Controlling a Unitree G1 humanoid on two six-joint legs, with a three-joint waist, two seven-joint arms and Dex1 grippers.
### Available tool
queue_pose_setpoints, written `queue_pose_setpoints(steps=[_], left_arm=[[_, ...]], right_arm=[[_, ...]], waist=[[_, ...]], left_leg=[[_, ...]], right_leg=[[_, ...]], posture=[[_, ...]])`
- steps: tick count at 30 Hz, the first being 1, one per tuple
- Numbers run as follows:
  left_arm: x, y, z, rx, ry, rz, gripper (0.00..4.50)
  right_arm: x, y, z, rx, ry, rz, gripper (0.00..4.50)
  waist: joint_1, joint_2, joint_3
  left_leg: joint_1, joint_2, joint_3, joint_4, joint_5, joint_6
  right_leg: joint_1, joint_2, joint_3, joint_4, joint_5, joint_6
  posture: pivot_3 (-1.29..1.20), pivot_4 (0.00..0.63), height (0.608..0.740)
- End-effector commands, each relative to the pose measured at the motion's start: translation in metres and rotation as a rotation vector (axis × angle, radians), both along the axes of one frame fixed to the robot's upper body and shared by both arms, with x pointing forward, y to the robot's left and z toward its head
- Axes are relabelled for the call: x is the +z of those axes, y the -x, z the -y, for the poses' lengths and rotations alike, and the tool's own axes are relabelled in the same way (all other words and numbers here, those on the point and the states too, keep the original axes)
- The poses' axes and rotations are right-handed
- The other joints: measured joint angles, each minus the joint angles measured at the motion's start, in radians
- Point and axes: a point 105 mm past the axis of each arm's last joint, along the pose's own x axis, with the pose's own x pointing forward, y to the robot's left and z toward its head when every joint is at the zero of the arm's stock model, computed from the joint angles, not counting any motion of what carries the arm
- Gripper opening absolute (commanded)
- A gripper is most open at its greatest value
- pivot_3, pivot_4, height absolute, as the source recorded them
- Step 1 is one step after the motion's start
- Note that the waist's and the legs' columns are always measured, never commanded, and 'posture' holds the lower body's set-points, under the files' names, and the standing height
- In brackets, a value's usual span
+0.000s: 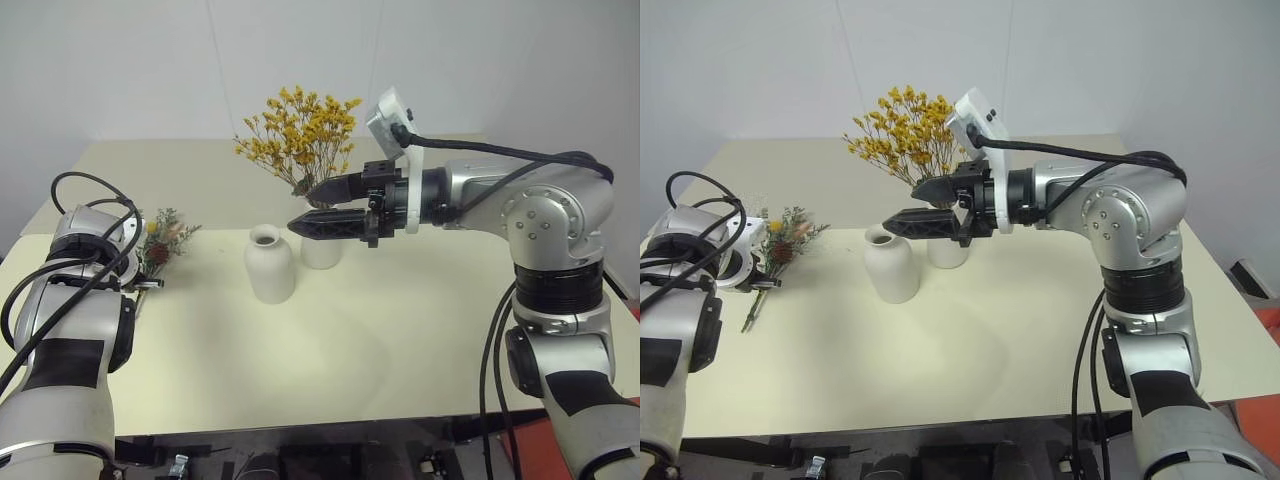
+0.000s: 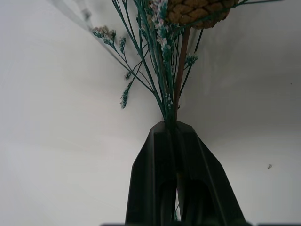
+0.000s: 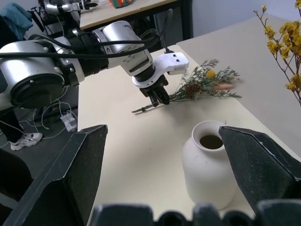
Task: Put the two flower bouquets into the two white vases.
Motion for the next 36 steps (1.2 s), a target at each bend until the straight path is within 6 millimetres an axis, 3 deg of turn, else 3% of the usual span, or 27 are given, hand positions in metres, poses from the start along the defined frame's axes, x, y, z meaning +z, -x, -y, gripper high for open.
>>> queue_pose_setpoints(steps=[1,5,14,20,23,29,36], left_arm=[[0.018,-0.006,0.001,-0.026,-0.017,0.048,0.02],[0.059,-0.02,0.022,-0.126,-0.013,0.117,0.02],[0.128,-0.034,0.07,-0.278,0.004,0.266,0.02],[0.164,-0.035,0.098,-0.386,0.029,0.401,0.02],[0.181,-0.029,0.112,-0.463,0.054,0.494,0.02],[0.198,-0.012,0.122,-0.541,0.082,0.607,0.02],[0.22,0.013,0.135,-0.66,0.142,0.853,0.02]], right_arm=[[0.011,0.004,0.005,-0.004,-0.028,0.039,4.5],[0.008,0.001,0.007,-0.011,-0.031,0.025,4.5],[-0.004,-0.004,0.007,-0.01,0.021,0.009,4.5],[-0.03,-0.02,-0.004,-0.06,0.171,0.026,4.5],[-0.033,-0.027,-0.009,-0.071,0.184,0.022,4.5],[-0.036,-0.033,-0.009,-0.087,0.198,0.015,4.5],[-0.039,-0.035,-0.006,-0.095,0.203,0.007,4.5]], waist=[[0.0,0.0,0.0],[0.002,-0.002,0.0],[0.001,-0.003,0.0],[-0.008,-0.003,0.0],[-0.008,-0.003,0.0],[-0.005,-0.003,0.0],[-0.001,-0.003,0.0]], left_leg=[[0.0,0.0,0.0,0.0,0.0,0.0],[0.0,0.0,0.0,0.0,0.0,0.0],[-0.002,0.0,0.0,0.0,0.0,-0.001],[-0.002,0.0,0.0,0.0,0.0,-0.001],[-0.002,0.0,0.0,0.0,0.0,-0.001],[-0.002,0.0,0.0,0.0,0.0,-0.001],[-0.002,0.0,0.0,0.001,0.001,-0.002]], right_leg=[[0.0,0.0,0.0,0.0,0.0,0.0],[0.0,0.0,-0.001,0.0,0.0,0.0],[0.0,0.0,-0.001,-0.001,0.001,0.001],[-0.001,0.0,0.0,-0.001,0.001,0.001],[-0.002,0.0,0.0,0.0,0.001,0.001],[-0.002,0.0,0.001,0.0,0.001,0.001],[-0.002,0.0,0.0,0.001,0.001,0.0]], posture=[[0.0,0.15,0.74],[0.0,0.15,0.74],[0.0,0.15,0.74],[0.0,0.15,0.74],[0.0,0.15,0.74],[0.0,0.15,0.74],[0.0,0.15,0.74]])
